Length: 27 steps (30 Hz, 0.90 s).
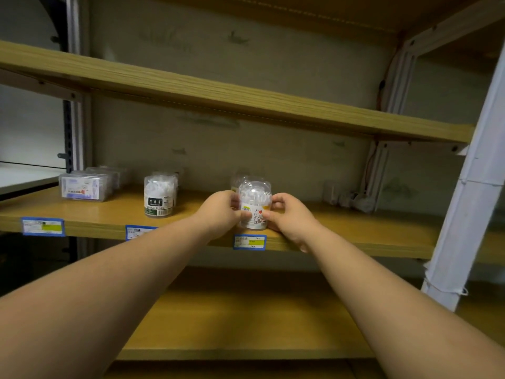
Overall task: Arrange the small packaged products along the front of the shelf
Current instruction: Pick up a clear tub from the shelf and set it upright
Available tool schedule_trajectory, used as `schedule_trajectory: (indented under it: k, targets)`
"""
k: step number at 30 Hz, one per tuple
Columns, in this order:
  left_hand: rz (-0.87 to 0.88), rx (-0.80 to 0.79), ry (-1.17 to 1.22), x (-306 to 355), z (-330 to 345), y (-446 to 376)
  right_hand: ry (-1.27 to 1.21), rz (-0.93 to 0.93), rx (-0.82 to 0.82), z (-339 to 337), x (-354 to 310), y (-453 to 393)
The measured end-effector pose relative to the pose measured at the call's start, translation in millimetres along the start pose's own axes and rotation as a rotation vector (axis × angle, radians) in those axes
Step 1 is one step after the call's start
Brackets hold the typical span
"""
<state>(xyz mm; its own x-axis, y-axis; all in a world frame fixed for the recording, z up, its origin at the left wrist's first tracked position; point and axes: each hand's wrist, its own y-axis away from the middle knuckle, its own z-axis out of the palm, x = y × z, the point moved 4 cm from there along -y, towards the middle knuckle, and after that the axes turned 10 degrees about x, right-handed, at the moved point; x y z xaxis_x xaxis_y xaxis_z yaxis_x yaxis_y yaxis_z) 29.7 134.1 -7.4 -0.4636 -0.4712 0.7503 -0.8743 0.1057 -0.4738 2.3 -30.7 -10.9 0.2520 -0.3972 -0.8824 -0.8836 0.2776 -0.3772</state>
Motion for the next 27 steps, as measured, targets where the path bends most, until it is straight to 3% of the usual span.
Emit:
schedule_trajectory:
  k: [20,24,27]
  targets:
    - [0.003,0.034,-0.114,-3.1,7.2,-12.9,0.119,-0.003,-0.016,10.1,15.5,-27.1]
    - [0.055,0.171,-0.230,2.9,9.1,-4.4,0.149,0.044,-0.009,-2.8,20.6,-23.5]
    - [0.227,0.374,-0.279,24.6,0.8,9.2,0.174,0.059,0.054,-23.6,24.4,-23.6]
